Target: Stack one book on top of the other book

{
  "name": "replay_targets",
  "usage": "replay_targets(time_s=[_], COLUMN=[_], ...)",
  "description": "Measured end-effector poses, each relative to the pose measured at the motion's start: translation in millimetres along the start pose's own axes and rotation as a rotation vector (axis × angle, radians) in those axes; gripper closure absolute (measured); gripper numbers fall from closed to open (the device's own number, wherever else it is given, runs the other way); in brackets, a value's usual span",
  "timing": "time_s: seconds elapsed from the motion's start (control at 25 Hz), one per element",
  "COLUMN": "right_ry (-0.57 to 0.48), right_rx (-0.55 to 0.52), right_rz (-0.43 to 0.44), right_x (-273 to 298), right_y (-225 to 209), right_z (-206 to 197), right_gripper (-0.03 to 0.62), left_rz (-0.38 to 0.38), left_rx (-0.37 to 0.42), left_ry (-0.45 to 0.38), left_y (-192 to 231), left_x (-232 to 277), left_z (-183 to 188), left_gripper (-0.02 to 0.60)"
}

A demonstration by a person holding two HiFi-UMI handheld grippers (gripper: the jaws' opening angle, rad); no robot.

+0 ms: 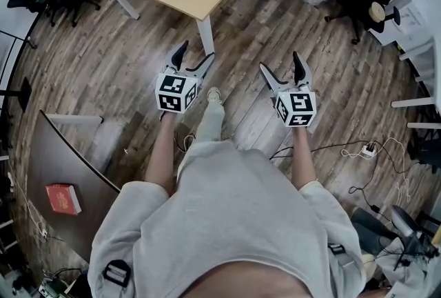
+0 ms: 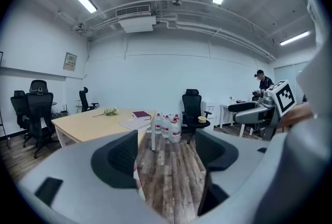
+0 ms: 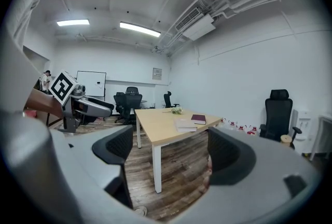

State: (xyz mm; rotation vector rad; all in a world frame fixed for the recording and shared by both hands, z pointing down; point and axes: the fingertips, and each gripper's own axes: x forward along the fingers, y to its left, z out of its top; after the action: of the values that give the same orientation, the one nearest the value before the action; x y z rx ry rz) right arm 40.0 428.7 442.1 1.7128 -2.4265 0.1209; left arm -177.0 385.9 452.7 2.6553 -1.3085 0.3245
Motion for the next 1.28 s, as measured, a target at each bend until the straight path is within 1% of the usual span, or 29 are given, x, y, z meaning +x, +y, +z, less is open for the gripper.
replay_targets(time_s=[0.32, 0.48, 0.84, 1.28], right_ry=[0.005, 0.016, 0.046, 0.069], right_rx=[-0.001, 0.003, -0.001, -0.008], right_rz=[-0.016, -0.028, -0.043, -0.078], right_x=[41.8, 67.8, 145.8, 246.7], right_y=[-25.0, -43.6, -66.1, -112.6], right_z=[0.2, 3.9, 14.7, 36.2], right_gripper=[0.154, 0.155, 0.160, 0.160], left_rz=[-0.030, -0.046, -0.066, -0.097], left_rx=[-0.001, 0.001, -0.030, -0.073], left_ry=[-0.008, 0.002, 0.016, 0.016], left_y=[21.0, 32.8, 88.4, 151.0], left_x=[55.8, 88.2, 155.1, 253.0], left_z=[7.6, 15.6, 27.1, 52.8], left_gripper=[0.227, 0.227, 0.235, 0.236])
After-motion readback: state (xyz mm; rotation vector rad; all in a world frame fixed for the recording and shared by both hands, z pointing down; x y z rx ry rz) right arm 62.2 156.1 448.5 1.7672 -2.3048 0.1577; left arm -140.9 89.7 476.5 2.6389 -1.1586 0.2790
